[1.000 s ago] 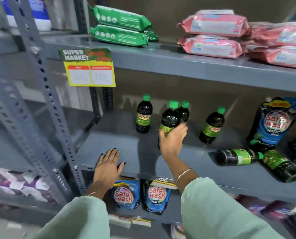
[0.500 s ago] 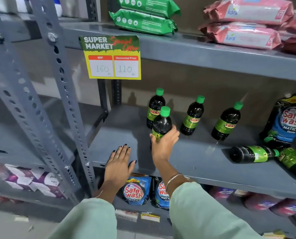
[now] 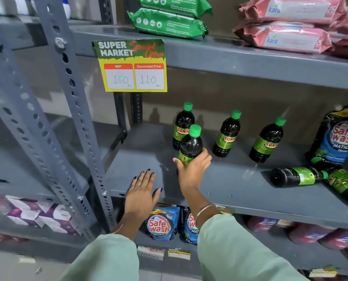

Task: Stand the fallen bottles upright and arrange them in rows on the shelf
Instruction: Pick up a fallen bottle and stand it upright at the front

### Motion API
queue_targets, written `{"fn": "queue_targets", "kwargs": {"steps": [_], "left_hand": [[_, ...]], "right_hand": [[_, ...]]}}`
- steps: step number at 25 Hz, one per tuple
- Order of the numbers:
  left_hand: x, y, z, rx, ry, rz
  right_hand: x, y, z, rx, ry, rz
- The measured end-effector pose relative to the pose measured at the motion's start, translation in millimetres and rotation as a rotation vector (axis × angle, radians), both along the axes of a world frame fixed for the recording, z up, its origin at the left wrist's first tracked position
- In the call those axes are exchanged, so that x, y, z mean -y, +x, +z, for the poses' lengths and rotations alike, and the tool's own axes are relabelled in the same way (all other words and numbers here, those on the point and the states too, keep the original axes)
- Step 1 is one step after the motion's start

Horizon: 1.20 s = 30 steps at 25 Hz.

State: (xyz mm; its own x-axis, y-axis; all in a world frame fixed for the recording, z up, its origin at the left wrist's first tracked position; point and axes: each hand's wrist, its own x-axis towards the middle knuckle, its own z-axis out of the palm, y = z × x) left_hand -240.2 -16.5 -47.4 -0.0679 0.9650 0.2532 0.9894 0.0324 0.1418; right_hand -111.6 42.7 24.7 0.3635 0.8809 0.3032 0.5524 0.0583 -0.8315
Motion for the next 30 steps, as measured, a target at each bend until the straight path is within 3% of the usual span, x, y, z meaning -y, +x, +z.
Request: {"fn": "queue_targets", "kwargs": {"steps": [5, 12, 19, 25, 30], "left_hand": [[0, 0, 1, 0.017, -0.014, 0.006], [-1, 0, -2, -0.007, 0.001, -0.001], [-1, -1, -4, -0.016, 0.01, -0.014], [-2, -1, -5, -0.014, 0.013, -0.014], [-1, -1, -6, -0.009, 0.016, -0.013]], "right_hand": [[5, 7, -13, -0.225, -0.038, 0.132], [3, 8, -11, -0.084, -0.045, 0.128], [3, 13, -19, -0.213, -0.135, 0.206], [0, 8, -17, -0.059, -0.117, 0.111], [4, 15, -26, -0.211, -0.152, 0.2]]}}
